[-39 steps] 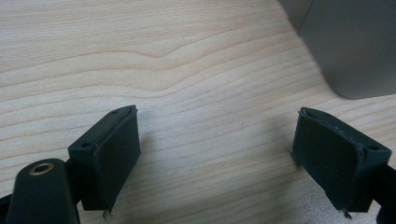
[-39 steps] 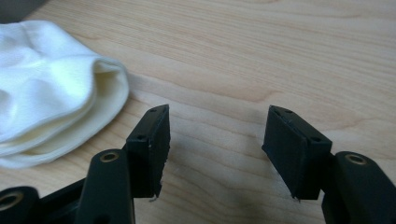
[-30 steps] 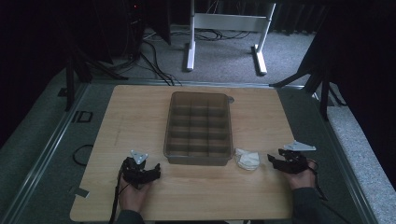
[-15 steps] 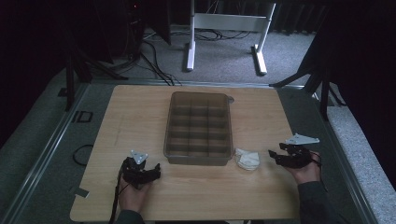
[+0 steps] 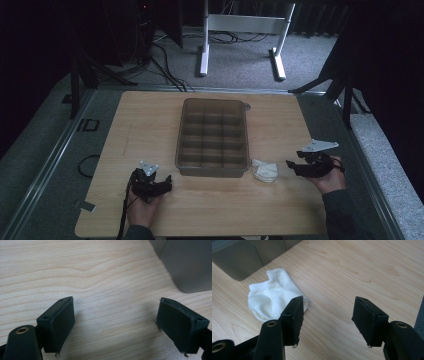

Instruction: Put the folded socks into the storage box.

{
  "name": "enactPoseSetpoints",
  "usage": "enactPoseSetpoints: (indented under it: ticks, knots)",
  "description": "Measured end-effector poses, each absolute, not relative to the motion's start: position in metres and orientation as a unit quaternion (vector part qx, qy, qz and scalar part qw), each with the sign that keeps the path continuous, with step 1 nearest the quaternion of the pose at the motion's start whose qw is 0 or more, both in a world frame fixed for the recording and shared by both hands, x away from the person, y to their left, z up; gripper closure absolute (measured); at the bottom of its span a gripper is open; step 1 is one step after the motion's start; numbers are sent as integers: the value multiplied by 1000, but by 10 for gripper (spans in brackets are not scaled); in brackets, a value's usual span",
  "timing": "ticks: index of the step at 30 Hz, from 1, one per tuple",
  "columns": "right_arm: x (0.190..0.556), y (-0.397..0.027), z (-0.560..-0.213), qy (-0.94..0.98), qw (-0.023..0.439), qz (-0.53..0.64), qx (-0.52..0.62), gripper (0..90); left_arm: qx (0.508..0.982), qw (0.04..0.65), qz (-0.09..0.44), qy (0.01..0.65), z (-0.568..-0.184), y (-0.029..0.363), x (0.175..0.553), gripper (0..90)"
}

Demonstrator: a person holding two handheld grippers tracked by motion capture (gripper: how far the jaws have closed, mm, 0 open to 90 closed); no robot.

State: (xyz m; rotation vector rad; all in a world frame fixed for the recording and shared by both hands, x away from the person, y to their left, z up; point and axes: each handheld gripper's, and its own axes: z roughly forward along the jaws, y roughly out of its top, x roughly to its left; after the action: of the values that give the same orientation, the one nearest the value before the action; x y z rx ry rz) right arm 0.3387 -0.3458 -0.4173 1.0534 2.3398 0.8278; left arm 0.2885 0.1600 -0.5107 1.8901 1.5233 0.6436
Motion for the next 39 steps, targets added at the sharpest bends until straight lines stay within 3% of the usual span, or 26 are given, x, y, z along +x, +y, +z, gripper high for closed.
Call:
enactPoseSetpoints:
  ticks: [39]
  knots:
    - [355, -310, -387, 928, 160, 200, 270, 435, 718, 310, 243, 574, -511, 159, 288, 152]
